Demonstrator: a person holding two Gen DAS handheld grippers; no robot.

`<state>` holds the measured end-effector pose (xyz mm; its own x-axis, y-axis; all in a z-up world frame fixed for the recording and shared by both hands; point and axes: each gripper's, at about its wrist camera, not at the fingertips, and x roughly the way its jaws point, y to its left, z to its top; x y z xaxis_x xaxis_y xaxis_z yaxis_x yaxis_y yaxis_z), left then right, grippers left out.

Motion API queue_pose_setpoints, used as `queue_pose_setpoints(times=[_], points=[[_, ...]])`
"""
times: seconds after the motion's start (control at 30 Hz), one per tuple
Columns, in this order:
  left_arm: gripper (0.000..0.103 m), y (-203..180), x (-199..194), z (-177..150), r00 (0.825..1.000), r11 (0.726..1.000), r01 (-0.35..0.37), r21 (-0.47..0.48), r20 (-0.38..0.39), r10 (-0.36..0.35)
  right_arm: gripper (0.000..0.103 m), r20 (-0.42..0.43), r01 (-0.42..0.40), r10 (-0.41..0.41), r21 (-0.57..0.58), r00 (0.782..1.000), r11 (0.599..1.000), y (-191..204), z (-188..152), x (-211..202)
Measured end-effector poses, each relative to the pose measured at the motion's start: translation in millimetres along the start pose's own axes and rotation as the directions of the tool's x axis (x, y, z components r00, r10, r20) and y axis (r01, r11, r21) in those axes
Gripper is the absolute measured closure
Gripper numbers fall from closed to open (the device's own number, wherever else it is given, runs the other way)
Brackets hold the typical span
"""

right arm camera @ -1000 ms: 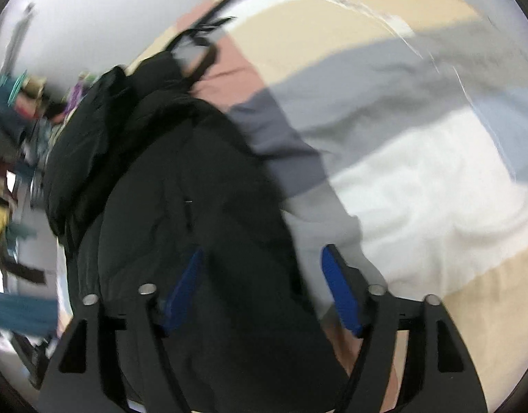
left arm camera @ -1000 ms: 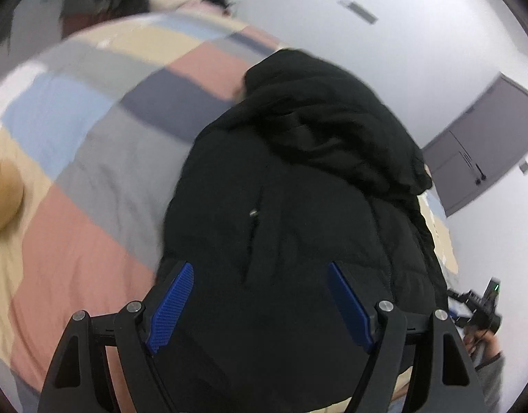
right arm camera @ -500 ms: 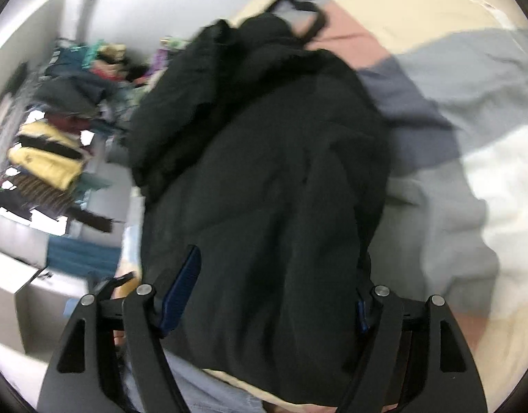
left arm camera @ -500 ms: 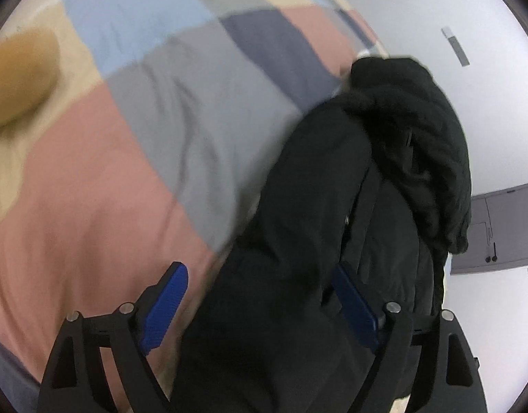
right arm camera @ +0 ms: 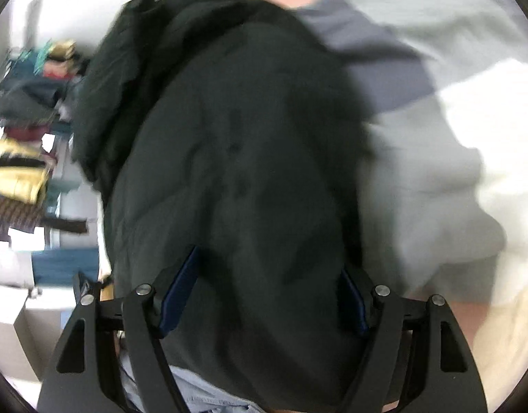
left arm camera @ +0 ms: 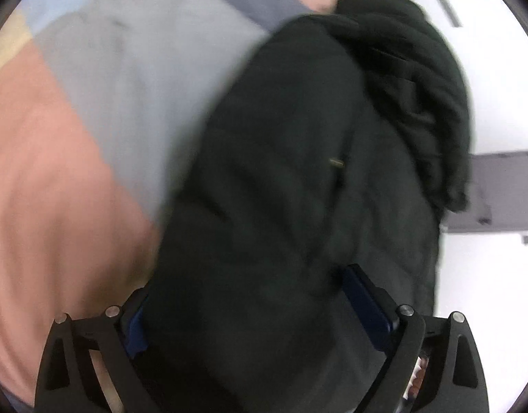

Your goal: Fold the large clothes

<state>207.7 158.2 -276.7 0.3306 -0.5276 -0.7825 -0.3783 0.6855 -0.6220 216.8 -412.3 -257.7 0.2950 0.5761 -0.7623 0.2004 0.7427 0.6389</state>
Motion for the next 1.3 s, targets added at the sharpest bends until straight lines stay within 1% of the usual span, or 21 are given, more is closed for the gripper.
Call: queue_pose_setpoints(times=[0.03, 0.07, 0.1, 0.13, 0.17, 0.2, 0.23, 0.27, 0.3, 0.37, 0.5, 0.6, 0.63, 0.77, 0.83, 0.87, 0.9, 1.07, 1.17, 1.23, 1.3], points=[[0.007, -6.8, -0.8, -3.8, 0.997, 0.997, 0.074, 0.032, -0.012, -0.074, 0.03, 0.013, -0.013, 0.013, -0.025, 1.0, 1.0, 6.2, -1.2, -2.9], [0.007, -10.9, -2.4, -7.0, 0.994, 0.993, 0.107, 0.055, -0.016, -0.106, 0.037, 0.026, -0.023, 0.025, -0.045, 0.999, 0.999, 11.0, -2.6, -5.6], [0.012, -16.6, -5.1, -10.3, 0.991, 0.987, 0.135, 0.085, -0.016, -0.134, 0.05, 0.042, -0.028, 0.031, -0.068, 0.999, 0.997, 16.3, -4.7, -9.1], [0.022, -24.2, -10.3, -14.1, 0.987, 0.98, 0.158, 0.125, -0.012, -0.158, 0.058, 0.057, -0.016, 0.021, -0.083, 0.998, 0.996, 20.5, -6.4, -12.2], [0.029, -26.7, -13.6, -15.6, 0.986, 0.976, 0.169, 0.139, -0.005, -0.17, 0.069, 0.064, 0.0, 0.006, -0.095, 0.998, 0.995, 23.9, -7.9, -14.3], [0.046, -28.1, -18.2, -16.0, 0.983, 0.972, 0.18, 0.148, 0.002, -0.182, 0.082, 0.066, 0.012, -0.006, -0.106, 0.998, 0.994, 25.9, -8.1, -14.6], [0.064, -29.9, -22.3, -17.4, 0.983, 0.972, 0.18, 0.154, 0.007, -0.183, 0.087, 0.075, 0.043, -0.034, -0.122, 0.997, 0.992, 30.5, -9.9, -17.9], [0.073, -30.8, -26.3, -18.1, 0.985, 0.973, 0.17, 0.159, 0.017, -0.174, 0.091, 0.083, 0.053, -0.043, -0.127, 0.996, 0.99, 31.8, -10.5, -20.9], [0.087, -31.5, -30.3, -18.8, 0.985, 0.973, 0.167, 0.161, 0.026, -0.173, 0.093, 0.106, 0.055, -0.042, -0.129, 0.993, 0.99, 35.3, -11.8, -28.7], [0.093, -30.4, -42.7, -21.1, 0.978, 0.969, 0.193, 0.151, 0.046, -0.202, 0.095, 0.144, 0.041, -0.022, -0.132, 0.989, 0.99, 38.8, -13.9, -46.3], [0.097, -35.1, -79.3, -25.4, 0.969, 0.962, 0.228, 0.151, 0.067, -0.24, 0.097, 0.185, 0.007, 0.023, -0.159, 0.982, 0.987, 49.3, -23.8, -73.0], [0.098, -29.8, -114.7, -34.6, 0.964, 0.956, 0.23, 0.185, 0.094, -0.25, 0.097, 0.207, -0.009, 0.049, -0.189, 0.977, 0.982, 60.1, -35.6, -93.5], [0.099, -30.9, -120.9, -37.1, 0.961, 0.953, 0.236, 0.19, 0.098, -0.258, 0.097, 0.213, -0.017, 0.059, -0.196, 0.975, 0.98, 64.7, -39.9, -98.1], [0.099, -35.9, -160.3, -53.2, 0.952, 0.941, 0.254, 0.226, 0.114, -0.284, 0.097, 0.237, -0.06, 0.114, -0.222, 0.965, 0.973, 63.5, -62.2, -133.5], [0.099, -36.8, -183.7, -67.9, 0.949, 0.934, 0.255, 0.252, 0.12, -0.292, 0.097, 0.258, -0.075, 0.139, -0.242, 0.956, 0.967, 69.4, -78.8, -151.2], [0.099, -47.8, -182.7, -70.0, 0.948, 0.931, 0.256, 0.262, 0.121, -0.294, 0.097, 0.266, -0.083, 0.15, -0.249, 0.952, 0.965, 71.2, -86.1, -157.9], [0.099, -49.6, -191.9, -76.0, 0.947, 0.927, 0.257, 0.272, 0.122, -0.298, 0.097, 0.273, -0.095, 0.166, -0.258, 0.947, 0.962, 72.3, -95.7, -167.2], [0.099, -44.9, -241.4, -107.5, 0.938, 0.916, 0.267, 0.3, 0.139, -0.318, 0.097, 0.303, -0.125, 0.223, -0.312, 0.926, 0.942, 74.9, -149.1, -211.4], [0.099, -43.1, -270.8, -126.1, 0.933, 0.909, 0.264, 0.321, 0.156, -0.326, 0.097, 0.323, -0.128, 0.246, -0.347, 0.914, 0.929, 81.6, -179.0, -235.1], [0.099, -41.6, -290.9, -137.8, 0.925, 0.9, 0.268, 0.343, 0.17, -0.34, 0.097, 0.338, -0.129, 0.259, -0.362, 0.905, 0.923, 85.4, -193.2, -249.1], [0.099, -39.5, -299.0, -146.8, 0.92, 0.893, 0.271, 0.36, 0.177, -0.351, 0.097, 0.359, -0.13, 0.271, -0.371, 0.893, 0.919, 88.7, -206.7, -265.4]])
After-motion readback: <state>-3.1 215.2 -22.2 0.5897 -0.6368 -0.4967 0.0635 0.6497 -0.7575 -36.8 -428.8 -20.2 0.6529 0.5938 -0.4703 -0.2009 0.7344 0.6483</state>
